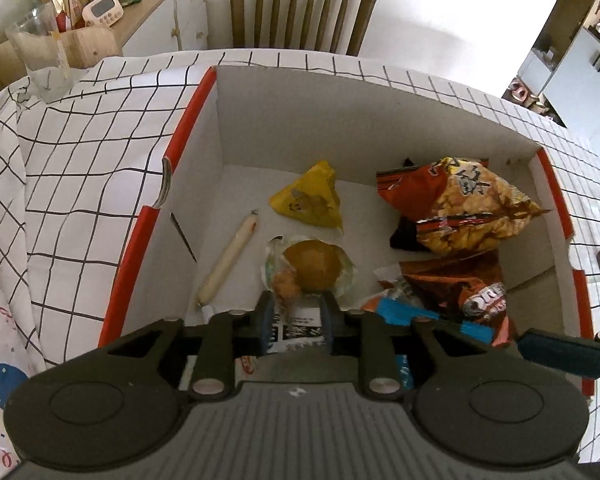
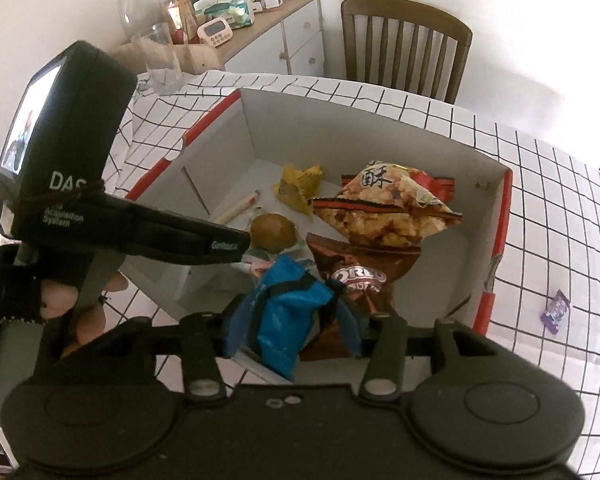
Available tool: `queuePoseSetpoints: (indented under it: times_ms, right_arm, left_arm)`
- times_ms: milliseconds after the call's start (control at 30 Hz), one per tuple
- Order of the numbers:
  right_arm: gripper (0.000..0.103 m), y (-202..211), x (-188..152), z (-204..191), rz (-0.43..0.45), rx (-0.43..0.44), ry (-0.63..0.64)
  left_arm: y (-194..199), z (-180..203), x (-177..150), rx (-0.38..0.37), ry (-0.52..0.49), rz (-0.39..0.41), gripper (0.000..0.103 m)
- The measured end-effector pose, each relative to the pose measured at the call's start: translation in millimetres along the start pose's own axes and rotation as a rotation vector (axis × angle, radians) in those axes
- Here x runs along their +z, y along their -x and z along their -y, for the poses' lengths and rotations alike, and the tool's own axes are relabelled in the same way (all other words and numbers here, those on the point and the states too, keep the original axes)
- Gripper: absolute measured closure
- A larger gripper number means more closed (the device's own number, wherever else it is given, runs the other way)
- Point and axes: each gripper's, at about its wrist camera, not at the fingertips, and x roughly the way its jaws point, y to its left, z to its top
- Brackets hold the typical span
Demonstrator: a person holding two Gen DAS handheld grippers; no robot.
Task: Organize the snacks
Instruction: 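Open both tools to drop the blue packet and stick snack into the box, then move both open tools back toward the purple candy and brown candy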
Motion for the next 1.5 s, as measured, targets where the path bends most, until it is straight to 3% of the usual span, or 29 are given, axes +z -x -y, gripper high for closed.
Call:
queuePoseSetpoints:
  times_ms: [233, 367, 767, 833, 1133, 1233, 1500]
  right_arm:
    - [0.047, 16.8, -3.8, 1.2, 0.024, 0.011, -0.001]
    - [0.043, 28.8, -6.2, 4.1, 0.044, 0.017, -0.004]
    - [0.032, 65.8, -18.7, 23.6, 0.090, 0.010, 0.000]
    - [0.024, 73.4, -20.9, 27.9, 0.103, 0.005, -0.002]
    - [0.020, 119.1, -35.7, 58.1, 0.152, 0.035, 0.006]
    - [0.011, 134.5, -42.3, 72.4, 0.173, 0.035, -0.003]
    - [0.001, 167.9, -65.4, 121.6, 0.208, 0.010, -0.044]
  left_arm:
    - [17.1, 4.0, -4.0, 0.003, 0.004, 0.024, 0.070]
    - [30.8, 6.9, -6.7, 0.010, 0.005, 0.064, 0.036]
    - [77.6, 34.6, -20.4, 0.034, -0.011, 0.167, 0.033]
    - [87.3, 42.3, -22.9, 0.031, -0.017, 0.191, 0.033]
    - [123.1, 89.0, -31.8, -0.021, -0.058, 0.265, 0.027]
    - [128.2, 108.7, -35.7, -0.045, -0.076, 0.275, 0.026]
    - [132.8, 167.4, -45.1, -0.099, -0.119, 0.308, 0.022]
